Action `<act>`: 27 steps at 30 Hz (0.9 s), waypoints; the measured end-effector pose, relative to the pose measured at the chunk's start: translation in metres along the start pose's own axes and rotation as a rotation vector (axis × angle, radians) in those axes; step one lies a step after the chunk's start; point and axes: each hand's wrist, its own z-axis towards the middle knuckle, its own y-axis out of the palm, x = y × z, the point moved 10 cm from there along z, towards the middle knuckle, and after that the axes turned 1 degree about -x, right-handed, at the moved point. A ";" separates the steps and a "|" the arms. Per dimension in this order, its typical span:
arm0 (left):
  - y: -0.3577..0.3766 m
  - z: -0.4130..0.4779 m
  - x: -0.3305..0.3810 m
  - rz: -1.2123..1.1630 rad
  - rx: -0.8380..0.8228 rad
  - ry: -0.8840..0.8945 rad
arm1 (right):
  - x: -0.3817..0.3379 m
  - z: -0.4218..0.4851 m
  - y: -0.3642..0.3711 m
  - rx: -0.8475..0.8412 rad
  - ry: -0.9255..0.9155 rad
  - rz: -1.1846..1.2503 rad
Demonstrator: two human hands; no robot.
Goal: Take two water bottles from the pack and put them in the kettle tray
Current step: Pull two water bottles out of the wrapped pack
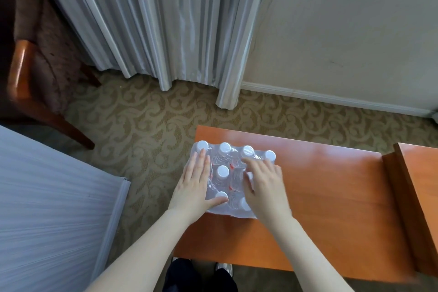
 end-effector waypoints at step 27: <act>-0.004 -0.001 0.000 -0.039 -0.035 0.001 | -0.028 0.045 -0.089 -0.084 0.104 0.384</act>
